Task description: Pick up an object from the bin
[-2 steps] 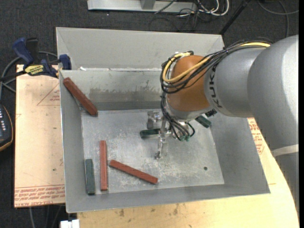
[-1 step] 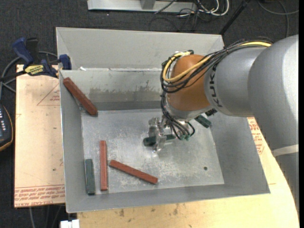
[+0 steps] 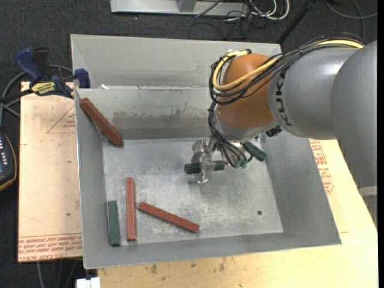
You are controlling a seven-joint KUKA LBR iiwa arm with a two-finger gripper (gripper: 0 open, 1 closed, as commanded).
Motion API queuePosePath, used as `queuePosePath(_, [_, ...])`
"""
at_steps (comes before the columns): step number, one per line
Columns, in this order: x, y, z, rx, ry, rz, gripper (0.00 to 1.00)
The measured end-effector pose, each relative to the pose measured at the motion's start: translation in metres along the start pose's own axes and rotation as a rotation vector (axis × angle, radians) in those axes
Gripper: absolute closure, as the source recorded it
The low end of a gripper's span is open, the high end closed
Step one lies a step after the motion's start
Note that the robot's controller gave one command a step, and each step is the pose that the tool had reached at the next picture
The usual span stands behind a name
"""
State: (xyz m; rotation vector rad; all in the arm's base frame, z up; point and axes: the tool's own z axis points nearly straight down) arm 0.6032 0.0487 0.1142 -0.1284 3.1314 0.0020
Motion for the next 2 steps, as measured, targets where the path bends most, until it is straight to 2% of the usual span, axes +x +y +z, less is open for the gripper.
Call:
queuePosePath(1, [-0.001, 0.0, -0.017, 0.0, 0.003, -0.001, 1.0])
queuePosePath(2, [-0.003, 0.0, -0.058, 0.0, 0.0, -0.001, 1.0])
